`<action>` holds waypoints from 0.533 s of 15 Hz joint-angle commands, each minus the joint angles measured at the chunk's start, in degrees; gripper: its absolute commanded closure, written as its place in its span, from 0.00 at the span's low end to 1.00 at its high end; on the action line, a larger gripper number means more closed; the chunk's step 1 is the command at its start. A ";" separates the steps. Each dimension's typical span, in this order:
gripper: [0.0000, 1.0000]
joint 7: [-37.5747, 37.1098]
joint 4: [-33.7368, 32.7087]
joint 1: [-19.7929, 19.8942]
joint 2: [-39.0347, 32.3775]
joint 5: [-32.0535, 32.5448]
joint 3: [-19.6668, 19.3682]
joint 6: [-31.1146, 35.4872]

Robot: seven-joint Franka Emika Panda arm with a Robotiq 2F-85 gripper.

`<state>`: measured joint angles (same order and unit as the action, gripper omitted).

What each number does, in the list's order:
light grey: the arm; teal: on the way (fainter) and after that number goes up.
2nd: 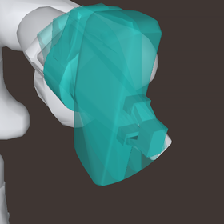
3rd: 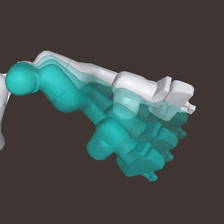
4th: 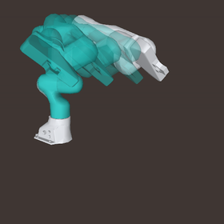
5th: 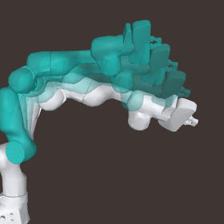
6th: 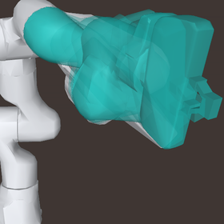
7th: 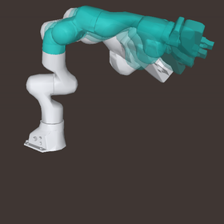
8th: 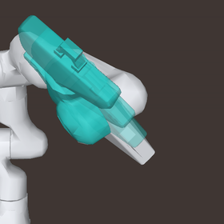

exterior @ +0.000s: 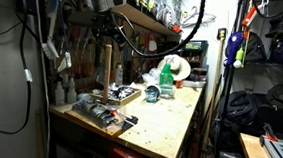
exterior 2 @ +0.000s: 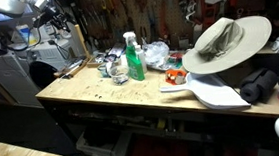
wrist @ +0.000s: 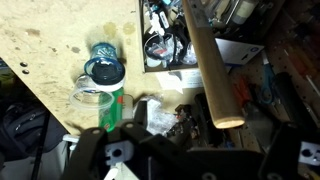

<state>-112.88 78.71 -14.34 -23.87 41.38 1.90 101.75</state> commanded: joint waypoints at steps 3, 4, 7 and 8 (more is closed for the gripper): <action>0.00 8.73 1.59 -0.84 0.62 1.08 0.45 1.21; 0.00 10.36 1.95 -0.97 0.84 1.20 0.53 1.55; 0.00 16.61 3.30 -0.99 1.77 0.77 1.04 2.74; 0.00 18.53 3.72 -0.98 2.00 0.73 1.16 3.36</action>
<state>-99.11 79.03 -15.28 -23.84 41.47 2.66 102.55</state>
